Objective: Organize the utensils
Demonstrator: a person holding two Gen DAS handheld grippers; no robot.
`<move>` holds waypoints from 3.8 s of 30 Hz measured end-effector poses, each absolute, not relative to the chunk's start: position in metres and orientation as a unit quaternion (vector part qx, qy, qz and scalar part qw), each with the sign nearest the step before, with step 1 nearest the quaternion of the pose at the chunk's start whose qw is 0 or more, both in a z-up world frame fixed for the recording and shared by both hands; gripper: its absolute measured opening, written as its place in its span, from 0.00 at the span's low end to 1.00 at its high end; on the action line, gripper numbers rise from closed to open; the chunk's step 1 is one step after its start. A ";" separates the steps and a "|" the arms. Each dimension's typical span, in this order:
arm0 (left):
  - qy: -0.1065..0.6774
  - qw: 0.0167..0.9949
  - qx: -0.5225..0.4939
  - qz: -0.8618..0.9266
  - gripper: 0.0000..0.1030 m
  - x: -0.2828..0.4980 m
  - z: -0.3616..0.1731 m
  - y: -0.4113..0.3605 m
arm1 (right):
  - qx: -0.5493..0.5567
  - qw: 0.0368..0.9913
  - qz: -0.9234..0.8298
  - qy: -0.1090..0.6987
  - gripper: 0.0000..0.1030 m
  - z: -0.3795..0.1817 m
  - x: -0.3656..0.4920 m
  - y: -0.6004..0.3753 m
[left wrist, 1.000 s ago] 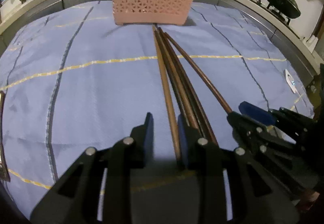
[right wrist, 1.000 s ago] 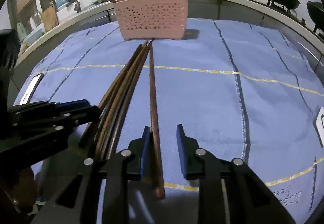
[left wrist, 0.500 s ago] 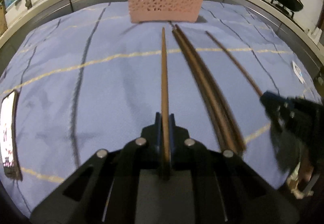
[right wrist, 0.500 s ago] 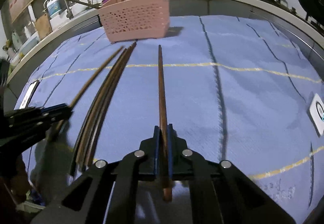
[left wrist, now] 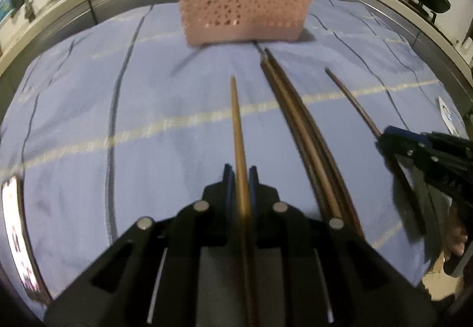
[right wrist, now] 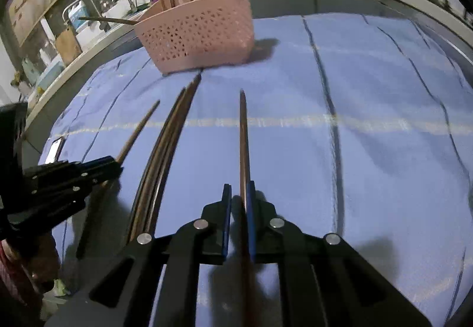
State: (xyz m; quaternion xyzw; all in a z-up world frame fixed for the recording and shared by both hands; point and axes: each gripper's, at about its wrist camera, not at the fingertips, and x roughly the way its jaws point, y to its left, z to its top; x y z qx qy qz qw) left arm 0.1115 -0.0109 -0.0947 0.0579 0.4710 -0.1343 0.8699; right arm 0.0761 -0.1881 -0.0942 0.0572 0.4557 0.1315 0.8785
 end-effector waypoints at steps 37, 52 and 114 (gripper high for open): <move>0.250 0.951 -0.003 -0.183 0.05 0.055 0.078 0.026 | 0.129 0.945 0.219 0.204 0.05 0.053 0.033 -0.209; 0.151 0.979 -0.026 -0.133 0.05 0.189 0.175 0.007 | 0.109 0.973 0.193 0.070 0.05 0.154 0.183 -0.167; 0.284 0.959 0.012 -0.015 0.26 0.064 0.041 -0.013 | 0.197 0.944 0.174 0.201 0.39 0.025 0.025 -0.208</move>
